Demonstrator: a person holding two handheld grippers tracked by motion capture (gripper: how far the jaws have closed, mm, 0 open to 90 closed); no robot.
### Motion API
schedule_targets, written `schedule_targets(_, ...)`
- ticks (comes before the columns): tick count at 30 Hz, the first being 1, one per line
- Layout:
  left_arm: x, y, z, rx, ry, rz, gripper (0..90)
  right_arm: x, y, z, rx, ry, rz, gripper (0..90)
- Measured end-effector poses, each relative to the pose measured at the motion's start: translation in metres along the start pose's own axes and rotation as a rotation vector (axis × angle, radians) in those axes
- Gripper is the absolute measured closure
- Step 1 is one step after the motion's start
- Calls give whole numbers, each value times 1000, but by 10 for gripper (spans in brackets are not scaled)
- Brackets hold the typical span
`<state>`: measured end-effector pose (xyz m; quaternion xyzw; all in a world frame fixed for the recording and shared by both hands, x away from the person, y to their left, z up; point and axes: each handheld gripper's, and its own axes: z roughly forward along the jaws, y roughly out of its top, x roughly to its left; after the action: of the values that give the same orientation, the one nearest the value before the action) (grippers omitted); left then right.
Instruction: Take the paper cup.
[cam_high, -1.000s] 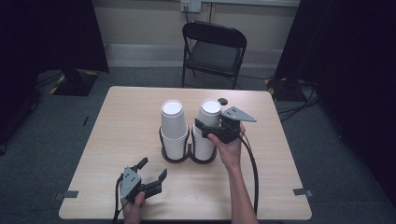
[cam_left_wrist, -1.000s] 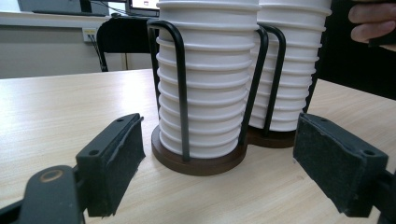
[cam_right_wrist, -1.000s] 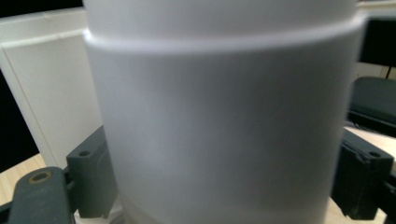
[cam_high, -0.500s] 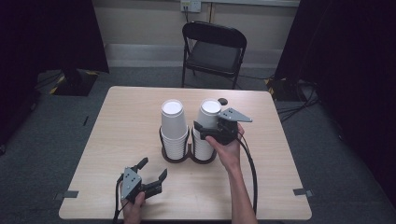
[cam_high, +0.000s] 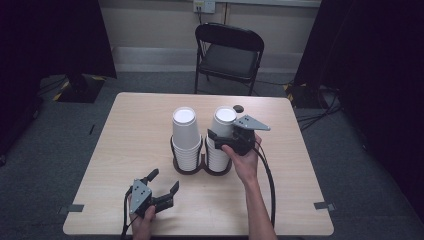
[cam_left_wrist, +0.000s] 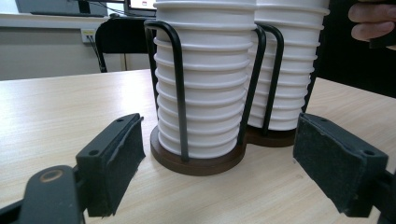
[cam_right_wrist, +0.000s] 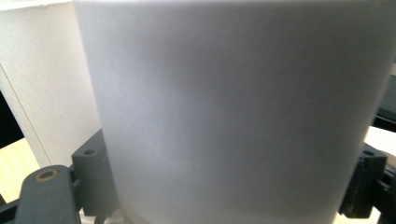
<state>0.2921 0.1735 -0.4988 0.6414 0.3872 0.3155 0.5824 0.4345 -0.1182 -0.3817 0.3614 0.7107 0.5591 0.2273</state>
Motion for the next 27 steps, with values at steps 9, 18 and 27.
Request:
schedule_targets(9,0,0,0,1,-2,-2,161,0,1,0,2,-4,-7,149)
schedule_targets(18,-1,0,0,1,-1,4,173,0,14,-7,-47,-1,-12,150)
schedule_targets(27,-1,0,0,-4,2,2,172,2,24,-11,-86,4,-15,153)
